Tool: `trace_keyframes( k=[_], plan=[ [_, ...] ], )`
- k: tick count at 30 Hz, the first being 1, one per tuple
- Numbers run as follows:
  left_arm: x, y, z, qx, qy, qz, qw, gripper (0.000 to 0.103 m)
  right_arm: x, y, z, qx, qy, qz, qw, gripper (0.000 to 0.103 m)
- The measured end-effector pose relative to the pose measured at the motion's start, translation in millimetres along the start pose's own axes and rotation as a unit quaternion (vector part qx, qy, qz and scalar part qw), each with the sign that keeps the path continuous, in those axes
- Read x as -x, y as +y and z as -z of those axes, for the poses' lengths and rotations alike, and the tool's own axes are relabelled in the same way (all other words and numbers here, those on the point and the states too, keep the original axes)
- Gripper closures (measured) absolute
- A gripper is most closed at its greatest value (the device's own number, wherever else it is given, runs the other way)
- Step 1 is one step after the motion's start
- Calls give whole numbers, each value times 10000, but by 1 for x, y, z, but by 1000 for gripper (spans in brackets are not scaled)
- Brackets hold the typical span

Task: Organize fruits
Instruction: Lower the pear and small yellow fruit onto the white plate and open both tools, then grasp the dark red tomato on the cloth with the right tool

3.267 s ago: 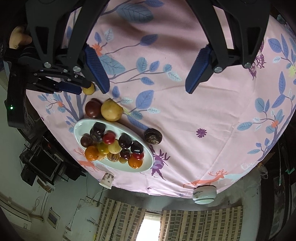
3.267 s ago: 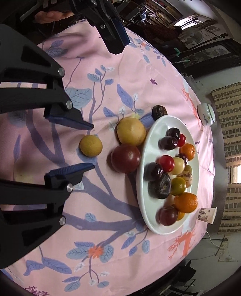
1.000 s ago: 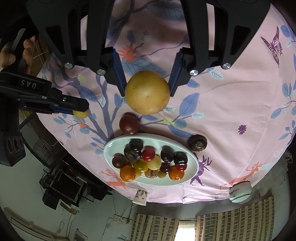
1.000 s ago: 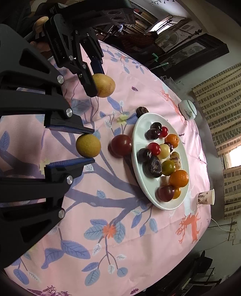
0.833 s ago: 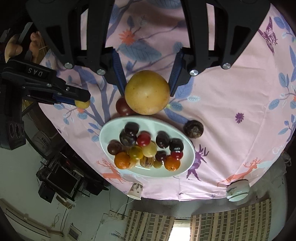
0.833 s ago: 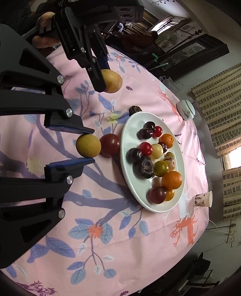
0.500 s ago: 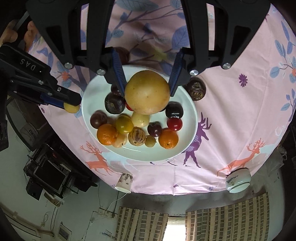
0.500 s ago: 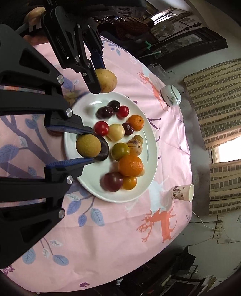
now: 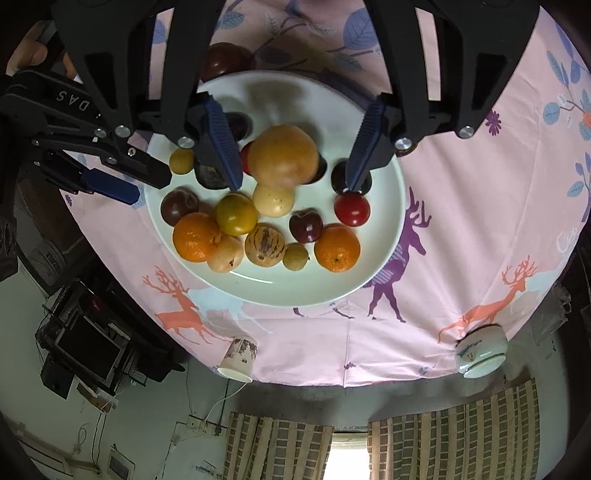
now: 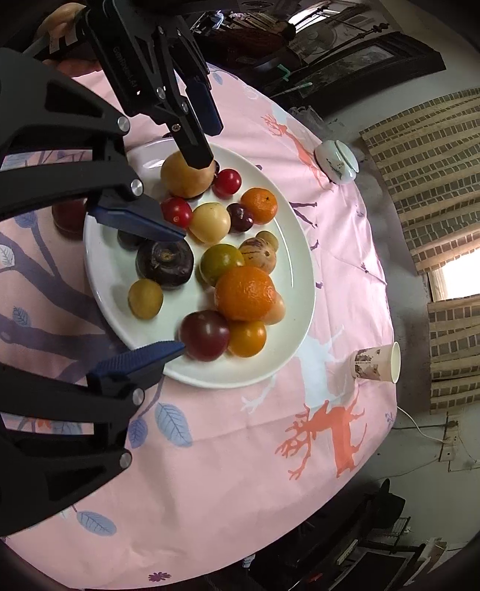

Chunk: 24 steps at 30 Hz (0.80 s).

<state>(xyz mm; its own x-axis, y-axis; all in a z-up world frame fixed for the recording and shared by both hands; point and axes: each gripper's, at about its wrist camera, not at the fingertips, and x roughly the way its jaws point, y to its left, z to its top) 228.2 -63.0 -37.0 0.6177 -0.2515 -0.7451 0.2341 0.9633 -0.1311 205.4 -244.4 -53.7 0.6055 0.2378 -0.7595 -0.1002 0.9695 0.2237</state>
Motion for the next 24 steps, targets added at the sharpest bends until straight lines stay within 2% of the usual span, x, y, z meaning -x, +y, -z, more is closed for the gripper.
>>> trace_keyframes(
  k=[8,13,18,21,24],
  plan=[
    [49,15,10,195,-403,111,9989,33,26,5,11,18,-50,-103,9999,46],
    [82,29,47,301,-590,-7,9978,28,44,16,38,136,-32,-223,9997,46],
    [99,44,90,351,-630,-309,9969,24,47,31,72,203,219,-423,9987,46],
    [104,55,106,457,-549,-255,9971,24,39,44,88,272,398,-536,9974,46],
    [109,64,116,500,-551,-229,9970,23,27,55,94,332,536,-479,9969,46]
  ],
)
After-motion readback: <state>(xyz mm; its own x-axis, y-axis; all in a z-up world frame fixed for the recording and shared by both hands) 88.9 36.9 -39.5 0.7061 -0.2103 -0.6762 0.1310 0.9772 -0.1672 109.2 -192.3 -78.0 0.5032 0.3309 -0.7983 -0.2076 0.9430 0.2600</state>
